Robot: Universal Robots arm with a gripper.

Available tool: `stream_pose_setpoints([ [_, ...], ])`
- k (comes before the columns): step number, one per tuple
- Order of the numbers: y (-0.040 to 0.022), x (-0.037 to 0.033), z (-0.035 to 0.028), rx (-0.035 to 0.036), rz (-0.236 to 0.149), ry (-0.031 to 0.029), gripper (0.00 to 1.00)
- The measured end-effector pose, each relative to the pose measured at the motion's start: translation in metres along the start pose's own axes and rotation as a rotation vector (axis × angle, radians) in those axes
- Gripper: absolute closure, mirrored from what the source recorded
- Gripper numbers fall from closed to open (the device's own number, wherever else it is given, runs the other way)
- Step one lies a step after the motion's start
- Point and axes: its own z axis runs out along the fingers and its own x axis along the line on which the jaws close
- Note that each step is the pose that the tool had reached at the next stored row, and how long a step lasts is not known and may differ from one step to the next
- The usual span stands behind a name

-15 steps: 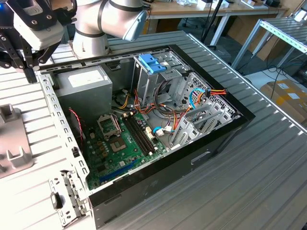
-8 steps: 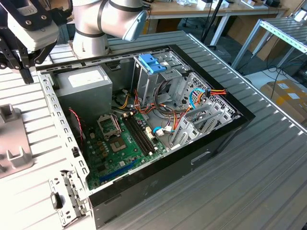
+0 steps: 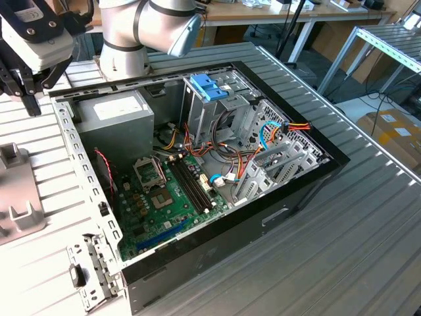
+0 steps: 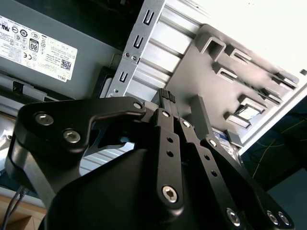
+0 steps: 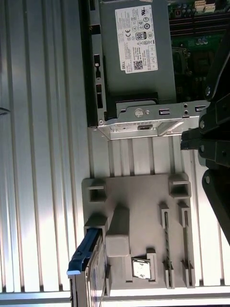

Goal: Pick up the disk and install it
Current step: 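Reach for the disk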

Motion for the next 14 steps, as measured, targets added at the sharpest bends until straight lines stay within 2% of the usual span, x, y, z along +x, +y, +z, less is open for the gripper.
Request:
stream_pose_setpoints([
  [14, -0.0009, 0.0122, -0.0003, 0.0000, 0.000, 0.0000, 0.89],
])
